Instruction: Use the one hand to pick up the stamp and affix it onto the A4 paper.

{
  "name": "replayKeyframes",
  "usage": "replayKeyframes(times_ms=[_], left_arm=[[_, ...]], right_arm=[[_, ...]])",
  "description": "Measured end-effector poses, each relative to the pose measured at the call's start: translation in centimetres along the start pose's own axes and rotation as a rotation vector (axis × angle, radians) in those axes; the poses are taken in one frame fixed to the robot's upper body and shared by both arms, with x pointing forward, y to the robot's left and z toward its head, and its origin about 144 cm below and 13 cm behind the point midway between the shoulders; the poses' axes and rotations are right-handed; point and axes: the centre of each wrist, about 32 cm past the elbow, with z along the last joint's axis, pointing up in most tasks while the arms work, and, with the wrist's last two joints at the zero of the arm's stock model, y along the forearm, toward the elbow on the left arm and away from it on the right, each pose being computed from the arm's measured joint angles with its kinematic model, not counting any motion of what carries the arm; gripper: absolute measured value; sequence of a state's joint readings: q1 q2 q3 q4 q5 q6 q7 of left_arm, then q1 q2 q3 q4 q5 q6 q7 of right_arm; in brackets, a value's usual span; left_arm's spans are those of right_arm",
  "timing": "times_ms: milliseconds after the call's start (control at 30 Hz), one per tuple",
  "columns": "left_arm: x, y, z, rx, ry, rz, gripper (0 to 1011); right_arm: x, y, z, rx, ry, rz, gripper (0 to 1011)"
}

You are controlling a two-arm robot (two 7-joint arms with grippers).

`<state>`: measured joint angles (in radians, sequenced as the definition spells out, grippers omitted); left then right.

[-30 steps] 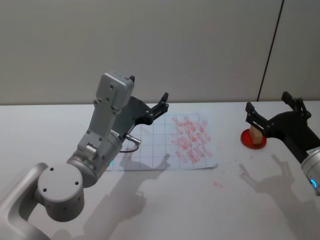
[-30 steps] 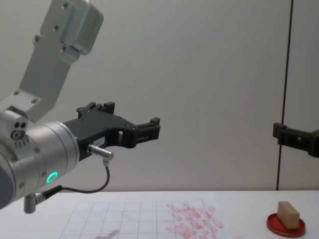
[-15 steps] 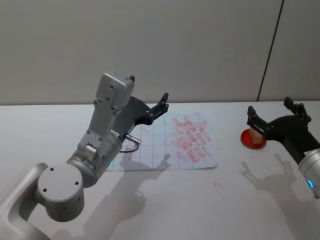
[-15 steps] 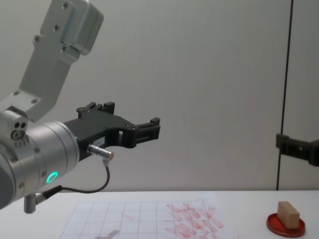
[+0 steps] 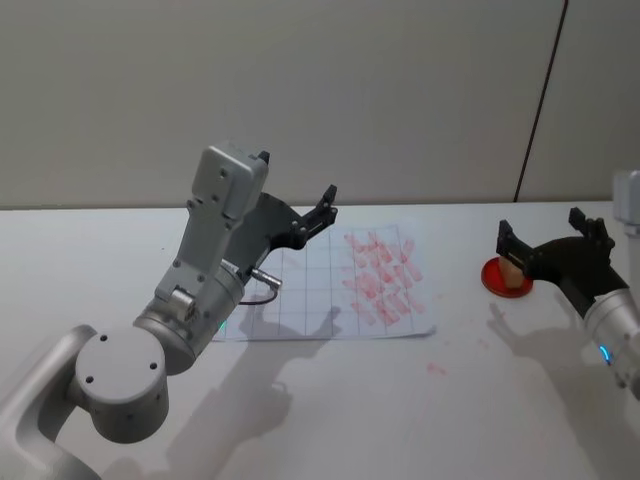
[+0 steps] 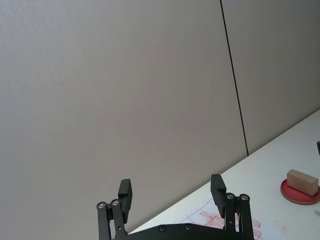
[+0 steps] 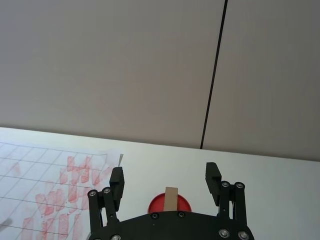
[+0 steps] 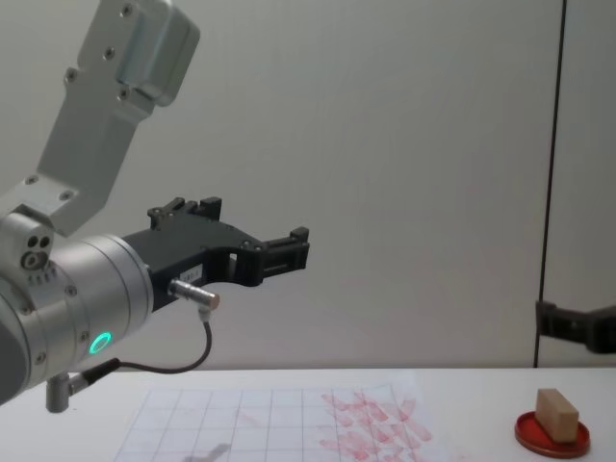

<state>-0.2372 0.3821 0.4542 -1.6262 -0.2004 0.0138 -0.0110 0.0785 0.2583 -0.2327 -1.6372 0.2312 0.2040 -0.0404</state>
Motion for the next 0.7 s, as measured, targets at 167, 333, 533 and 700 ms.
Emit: replayKeyframes(times_ms=[167, 333, 533, 700], left_arm=[[0.0, 0.0, 0.0, 0.0, 0.0, 0.0, 1001], [0.0, 0.0, 0.0, 0.0, 0.0, 0.0, 1001], [0.0, 0.0, 0.0, 0.0, 0.0, 0.0, 1001], [0.0, 0.0, 0.0, 0.0, 0.0, 0.0, 1001]], right_arm=[[0.1, 0.8, -0.3, -0.036, 0.002, -0.012, 1001], [0.3, 1.6, -0.8, -0.078, 0.006, -0.024, 1001], [0.6, 2.3, -1.6, -0.117, 0.009, -0.031, 1001], [0.9, 2.7, -2.1, -0.137, 0.012, -0.034, 1001]])
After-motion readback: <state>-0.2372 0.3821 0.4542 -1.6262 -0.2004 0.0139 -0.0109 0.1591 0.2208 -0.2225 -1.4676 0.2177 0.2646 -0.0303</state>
